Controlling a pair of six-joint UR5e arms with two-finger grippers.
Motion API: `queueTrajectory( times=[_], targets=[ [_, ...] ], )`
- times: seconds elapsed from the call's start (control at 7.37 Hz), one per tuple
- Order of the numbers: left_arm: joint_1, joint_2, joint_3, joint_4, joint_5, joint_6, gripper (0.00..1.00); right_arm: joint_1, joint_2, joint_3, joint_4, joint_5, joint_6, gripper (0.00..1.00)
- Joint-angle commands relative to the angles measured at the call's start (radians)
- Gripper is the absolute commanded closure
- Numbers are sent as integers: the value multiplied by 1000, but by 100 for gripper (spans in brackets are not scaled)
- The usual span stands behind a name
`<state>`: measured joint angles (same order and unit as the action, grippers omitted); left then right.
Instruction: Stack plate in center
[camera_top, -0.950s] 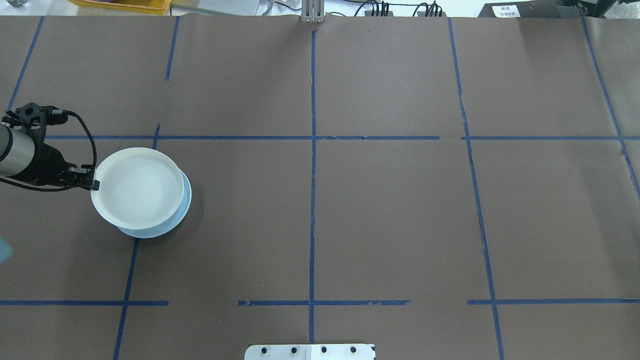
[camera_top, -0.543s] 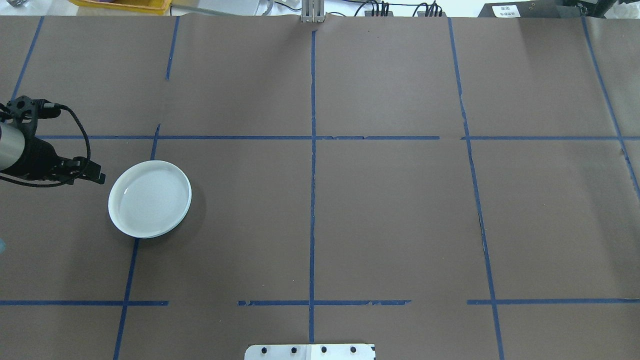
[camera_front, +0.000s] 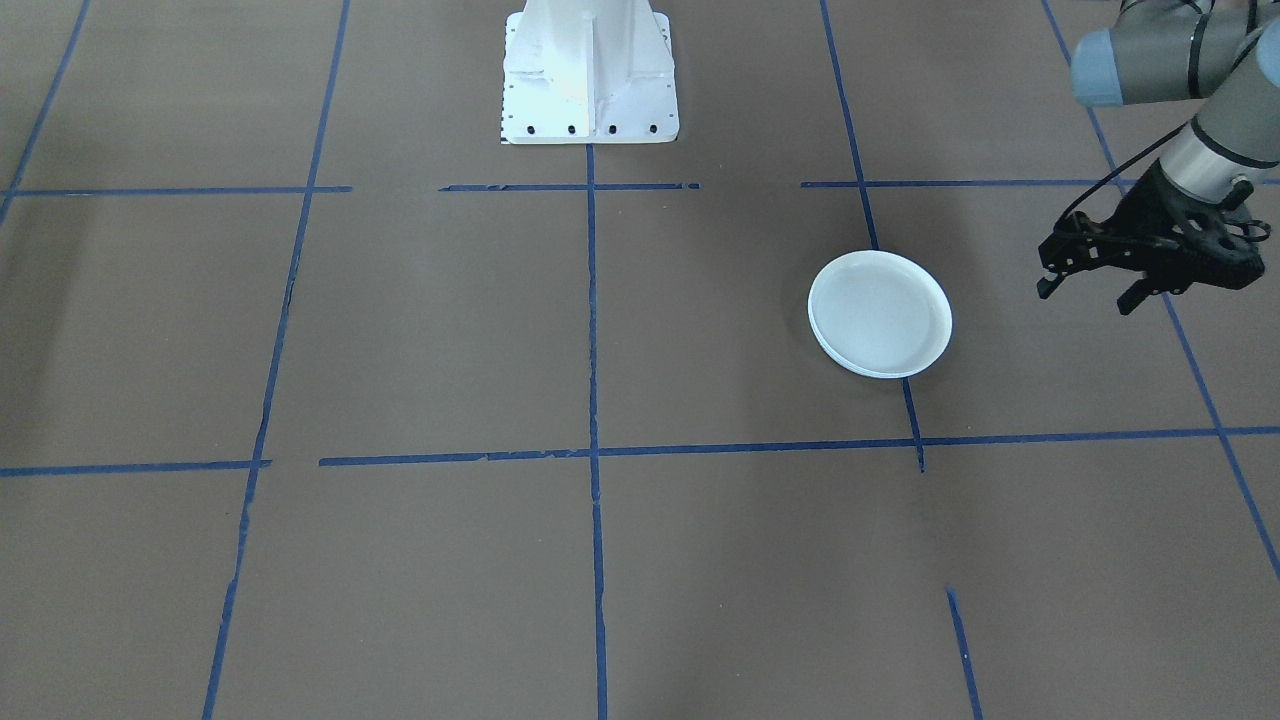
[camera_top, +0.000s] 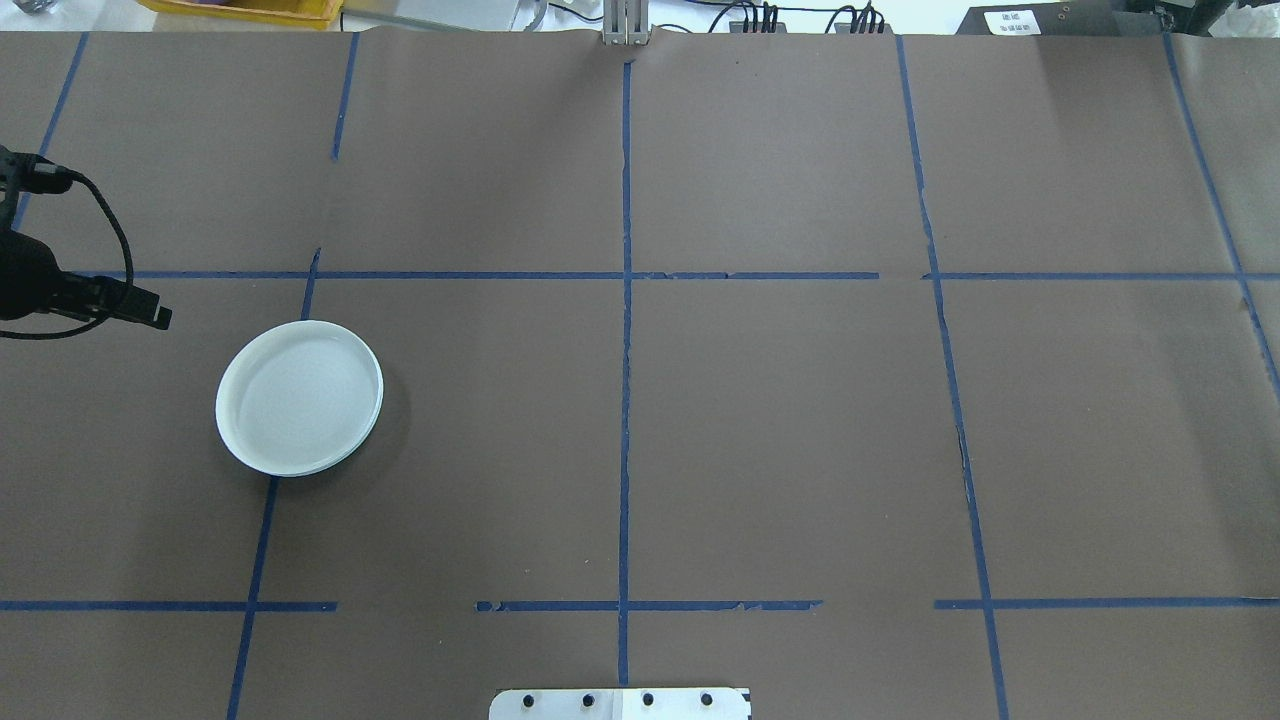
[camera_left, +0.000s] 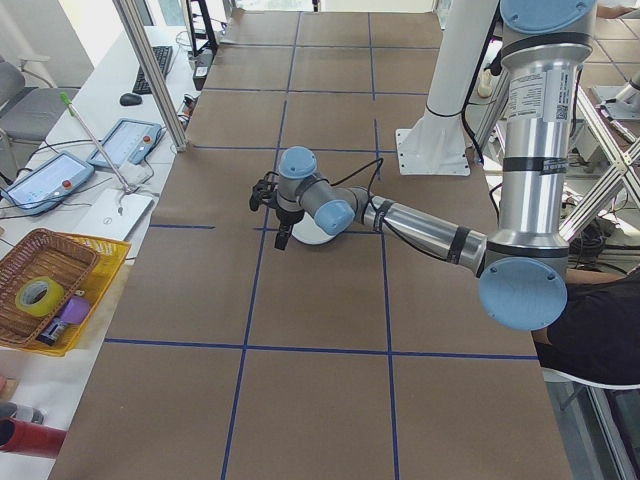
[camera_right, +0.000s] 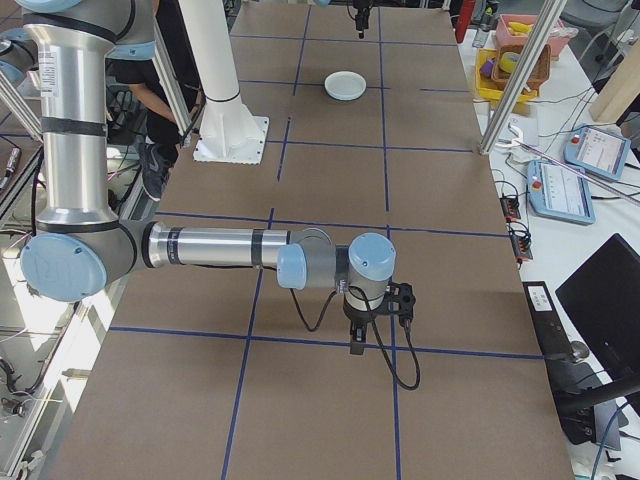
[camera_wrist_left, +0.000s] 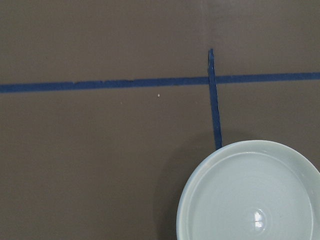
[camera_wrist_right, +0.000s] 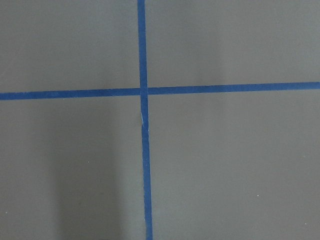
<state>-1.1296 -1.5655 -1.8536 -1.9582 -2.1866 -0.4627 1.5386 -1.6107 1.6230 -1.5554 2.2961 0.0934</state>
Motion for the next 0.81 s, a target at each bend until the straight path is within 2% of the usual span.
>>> queueTrajectory(
  times=[0.0, 0.14, 0.41, 0.54, 0.68],
  targets=[
    [-163, -10, 19, 181, -2, 278, 0, 0, 0, 0, 0, -1, -1, 0],
    [-206, -7, 19, 256, -1, 318, 0, 0, 0, 0, 0, -1, 0, 0],
    [-368, 16, 22, 443, -5, 621, 0, 0, 0, 0, 0, -1, -1, 0],
    [-395, 37, 24, 471, -22, 662, 0, 0, 0, 0, 0, 0, 0, 0],
    [-397, 86, 33, 469, -94, 664, 0, 0, 0, 0, 0, 0, -1, 0]
  ],
)
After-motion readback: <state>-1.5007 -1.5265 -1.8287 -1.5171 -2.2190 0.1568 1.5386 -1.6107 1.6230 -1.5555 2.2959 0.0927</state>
